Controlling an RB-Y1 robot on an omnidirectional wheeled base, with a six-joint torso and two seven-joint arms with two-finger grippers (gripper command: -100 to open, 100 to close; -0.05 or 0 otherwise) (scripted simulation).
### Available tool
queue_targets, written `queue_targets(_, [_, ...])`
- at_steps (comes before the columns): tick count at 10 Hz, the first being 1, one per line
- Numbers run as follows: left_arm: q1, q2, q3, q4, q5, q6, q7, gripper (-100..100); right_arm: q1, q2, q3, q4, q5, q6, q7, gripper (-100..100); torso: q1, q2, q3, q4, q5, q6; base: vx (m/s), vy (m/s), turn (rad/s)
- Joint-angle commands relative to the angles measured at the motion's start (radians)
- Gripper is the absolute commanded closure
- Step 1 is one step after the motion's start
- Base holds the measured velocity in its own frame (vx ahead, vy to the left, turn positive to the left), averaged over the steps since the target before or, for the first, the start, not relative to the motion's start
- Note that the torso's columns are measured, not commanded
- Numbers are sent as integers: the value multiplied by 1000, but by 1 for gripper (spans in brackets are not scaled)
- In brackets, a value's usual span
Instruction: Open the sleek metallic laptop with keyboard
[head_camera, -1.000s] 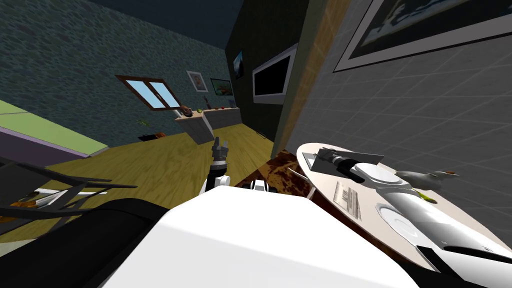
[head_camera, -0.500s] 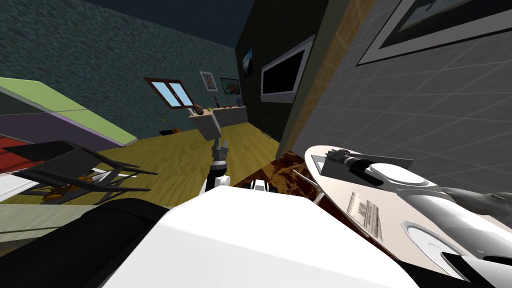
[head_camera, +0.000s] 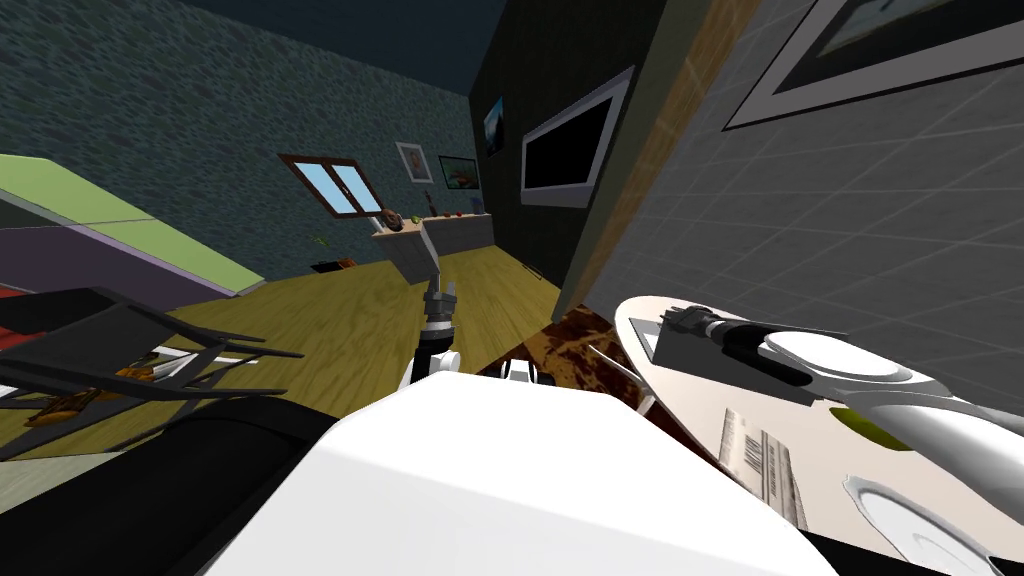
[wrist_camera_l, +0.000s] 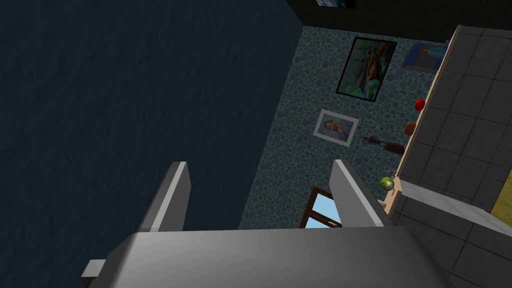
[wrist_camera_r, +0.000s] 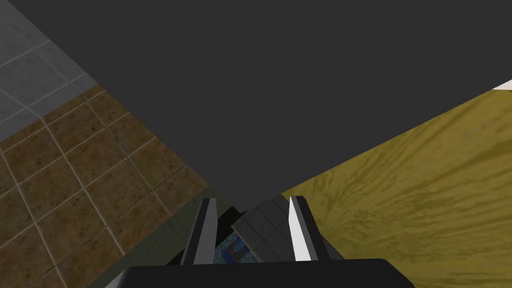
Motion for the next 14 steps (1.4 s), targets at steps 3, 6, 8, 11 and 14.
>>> queue_targets(3, [0, 0, 0, 0, 0, 0, 0, 0, 9, -32, 34, 47, 2, -77, -22, 100, 3, 1, 1, 1, 1, 3, 102, 9, 16])
queue_targets(6, [0, 0, 0, 0, 0, 0, 0, 0, 52, -99, 65, 69, 0, -153, -74, 100, 3, 5, 2, 3, 4, 7, 144, 20, 2])
queue_targets(8, [0, 0, 0, 0, 0, 0, 0, 0, 66, -121, 76, 77, 0, -178, -91, 100, 4, 8, 5, 4, 3, 4, 96, 20, 1])
queue_targets(11, [0, 0, 0, 0, 0, 0, 0, 0, 75, -136, 100, 78, 12, -193, -121, 100, 5, 6, 4, 5, 6, 4, 87, -4, 63])
queue_targets(14, [0, 0, 0, 0, 0, 0, 0, 0, 118, -157, 139, 91, 24, -243, -159, 100, 2, 3, 1, 2, 1, 5, 138, -31, 72])
